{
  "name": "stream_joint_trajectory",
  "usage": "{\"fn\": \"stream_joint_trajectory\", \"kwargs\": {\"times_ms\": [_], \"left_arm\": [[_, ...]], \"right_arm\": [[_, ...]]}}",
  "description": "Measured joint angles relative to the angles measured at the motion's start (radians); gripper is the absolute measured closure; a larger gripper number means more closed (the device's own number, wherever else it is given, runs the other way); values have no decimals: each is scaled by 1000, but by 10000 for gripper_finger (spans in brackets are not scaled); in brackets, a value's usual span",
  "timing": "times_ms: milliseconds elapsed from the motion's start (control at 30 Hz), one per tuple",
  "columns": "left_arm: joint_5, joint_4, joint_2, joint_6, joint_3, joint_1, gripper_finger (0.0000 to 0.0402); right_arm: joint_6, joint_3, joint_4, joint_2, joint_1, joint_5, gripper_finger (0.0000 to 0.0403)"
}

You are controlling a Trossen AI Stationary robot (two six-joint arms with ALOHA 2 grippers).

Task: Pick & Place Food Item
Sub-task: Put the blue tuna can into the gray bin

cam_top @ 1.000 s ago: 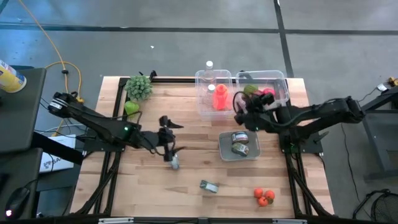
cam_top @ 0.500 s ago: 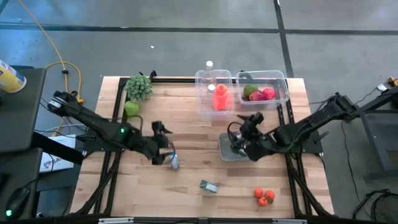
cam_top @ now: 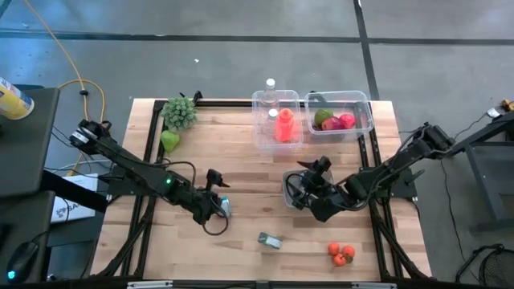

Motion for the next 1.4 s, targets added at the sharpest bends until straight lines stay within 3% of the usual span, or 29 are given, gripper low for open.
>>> {"fn": "stream_joint_trajectory", "kwargs": {"times_ms": [367,833,1133,1400], "left_arm": [[383,-6,27,174,0,124,4],[543,19,177,288,0,250,19],[544,47,182,266,0,252,108],[563,51,182,243,0,252,257]], "right_arm": [[-107,0,134,0,0,-73,64],[-184,0,214,0,0,-144,64],[-185,0,209,0,0,-145,64],[-185,0,209,0,0,-151,64]]}}
